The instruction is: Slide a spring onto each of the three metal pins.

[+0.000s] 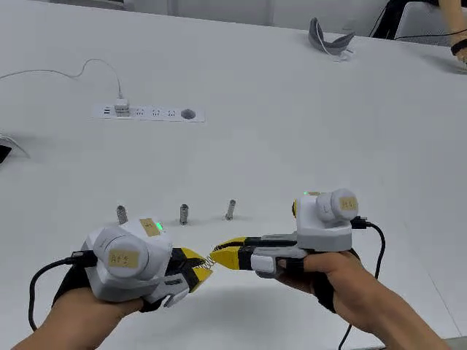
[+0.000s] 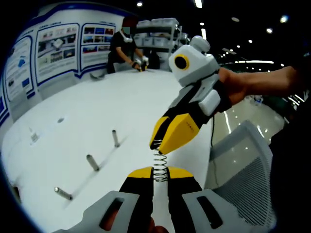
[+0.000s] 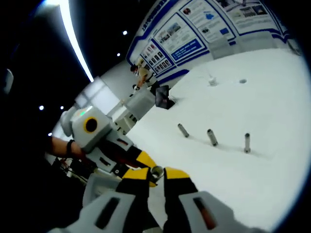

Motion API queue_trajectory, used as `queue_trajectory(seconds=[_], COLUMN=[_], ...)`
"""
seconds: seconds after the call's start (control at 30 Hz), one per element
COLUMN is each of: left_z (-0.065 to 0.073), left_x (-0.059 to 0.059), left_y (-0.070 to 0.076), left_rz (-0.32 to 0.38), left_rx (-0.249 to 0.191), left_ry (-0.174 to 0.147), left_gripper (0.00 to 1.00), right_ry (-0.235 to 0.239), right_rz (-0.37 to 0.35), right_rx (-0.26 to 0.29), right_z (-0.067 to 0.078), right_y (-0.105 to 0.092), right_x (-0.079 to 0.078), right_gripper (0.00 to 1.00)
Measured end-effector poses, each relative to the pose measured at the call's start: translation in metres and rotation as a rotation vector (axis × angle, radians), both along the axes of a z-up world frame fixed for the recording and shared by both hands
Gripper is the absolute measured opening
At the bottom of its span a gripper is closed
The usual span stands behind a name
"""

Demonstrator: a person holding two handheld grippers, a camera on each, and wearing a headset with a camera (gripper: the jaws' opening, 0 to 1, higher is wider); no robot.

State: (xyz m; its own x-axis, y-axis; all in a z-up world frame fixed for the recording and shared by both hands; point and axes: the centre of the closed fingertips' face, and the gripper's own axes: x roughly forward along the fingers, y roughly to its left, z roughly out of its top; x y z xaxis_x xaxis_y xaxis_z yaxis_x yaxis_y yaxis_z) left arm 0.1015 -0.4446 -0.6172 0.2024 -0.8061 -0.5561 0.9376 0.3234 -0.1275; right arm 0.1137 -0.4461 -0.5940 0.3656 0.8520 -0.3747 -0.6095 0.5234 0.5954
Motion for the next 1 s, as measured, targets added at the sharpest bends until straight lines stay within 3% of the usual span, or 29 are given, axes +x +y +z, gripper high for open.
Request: queue_trajectory(seconds=[0.33, 0.73, 1.0], left_z=[0.002, 0.004, 0.007], left_x=[-0.003, -0.010, -0.015], left_y=[-0.002, -0.005, -0.009], left_rz=[-0.026, -0.085, -0.123], left_rx=[-0.009, -0.021, -0.034], left_ry=[0.003, 0.006, 0.001], left_gripper=[0.09, 0.09, 0.09], right_ry=[-0.035, -0.104, -0.126], right_rz=[0.102, 0.360, 0.489], right_rx=[-0.081, -0.269, -0.303], right_z=[0.001, -0.005, -0.004], right_y=[0.001, 0.004, 0.009], right_x=[-0.005, -0.015, -0.023], right_gripper=[0.13, 0.14, 0.14])
